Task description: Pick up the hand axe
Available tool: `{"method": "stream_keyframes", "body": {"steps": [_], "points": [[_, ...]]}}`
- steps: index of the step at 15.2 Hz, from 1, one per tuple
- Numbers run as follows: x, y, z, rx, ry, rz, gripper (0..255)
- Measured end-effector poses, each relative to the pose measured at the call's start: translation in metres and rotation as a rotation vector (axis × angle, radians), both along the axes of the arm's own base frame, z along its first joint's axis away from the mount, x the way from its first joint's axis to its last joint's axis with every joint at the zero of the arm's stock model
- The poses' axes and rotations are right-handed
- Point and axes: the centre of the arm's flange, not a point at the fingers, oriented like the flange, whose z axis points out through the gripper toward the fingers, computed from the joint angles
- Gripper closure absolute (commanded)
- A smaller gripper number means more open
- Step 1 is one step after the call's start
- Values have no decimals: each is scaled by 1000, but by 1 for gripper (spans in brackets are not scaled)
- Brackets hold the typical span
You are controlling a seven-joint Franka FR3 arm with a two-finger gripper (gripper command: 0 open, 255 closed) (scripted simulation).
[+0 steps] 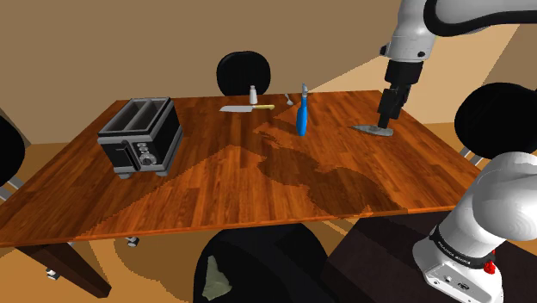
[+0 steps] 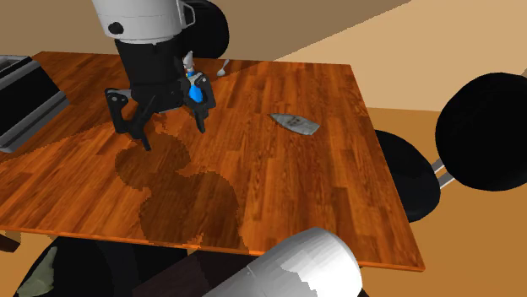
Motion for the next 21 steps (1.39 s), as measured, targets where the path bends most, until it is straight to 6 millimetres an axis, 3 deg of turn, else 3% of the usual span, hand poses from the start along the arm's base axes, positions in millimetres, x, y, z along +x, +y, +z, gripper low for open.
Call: {"method": "stream_keyframes", "body": {"steps": [4, 21], "points": [[7, -20, -13, -2, -2, 7, 0], [93, -194, -115, -24, -20, 69, 0]]}}
